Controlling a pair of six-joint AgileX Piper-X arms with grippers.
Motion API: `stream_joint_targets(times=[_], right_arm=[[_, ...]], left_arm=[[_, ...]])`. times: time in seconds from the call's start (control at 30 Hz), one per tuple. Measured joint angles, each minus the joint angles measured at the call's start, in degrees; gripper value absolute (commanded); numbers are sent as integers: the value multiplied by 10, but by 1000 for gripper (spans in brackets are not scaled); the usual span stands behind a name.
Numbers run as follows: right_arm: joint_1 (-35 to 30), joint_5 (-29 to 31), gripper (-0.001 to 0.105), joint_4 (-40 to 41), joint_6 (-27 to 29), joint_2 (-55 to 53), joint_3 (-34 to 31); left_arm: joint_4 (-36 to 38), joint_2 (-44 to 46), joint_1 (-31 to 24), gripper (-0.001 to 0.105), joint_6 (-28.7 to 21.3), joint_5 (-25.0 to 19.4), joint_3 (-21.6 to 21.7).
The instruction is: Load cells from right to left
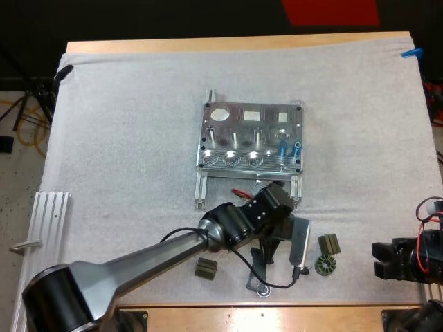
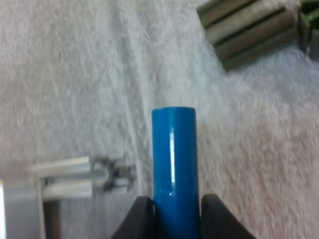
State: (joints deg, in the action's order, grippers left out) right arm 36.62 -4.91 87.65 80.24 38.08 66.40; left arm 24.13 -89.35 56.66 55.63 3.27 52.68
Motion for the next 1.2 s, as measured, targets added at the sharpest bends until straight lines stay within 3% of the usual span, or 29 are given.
stream_joint_targets(times=[0.17, 0.73, 0.9, 1.2], right_arm=[[0, 1, 47, 0, 3, 0, 0], [0, -27, 47, -107, -8, 0, 0], [0, -69, 47, -125, -19, 3, -2], [0, -182, 47, -222, -62, 15, -74]], left_arm=[[28, 56, -4, 0, 60, -10, 0], [105, 241, -6, 0, 84, -9, 0], [120, 289, -6, 0, 91, -5, 0], [122, 343, -6, 0, 91, -5, 0]])
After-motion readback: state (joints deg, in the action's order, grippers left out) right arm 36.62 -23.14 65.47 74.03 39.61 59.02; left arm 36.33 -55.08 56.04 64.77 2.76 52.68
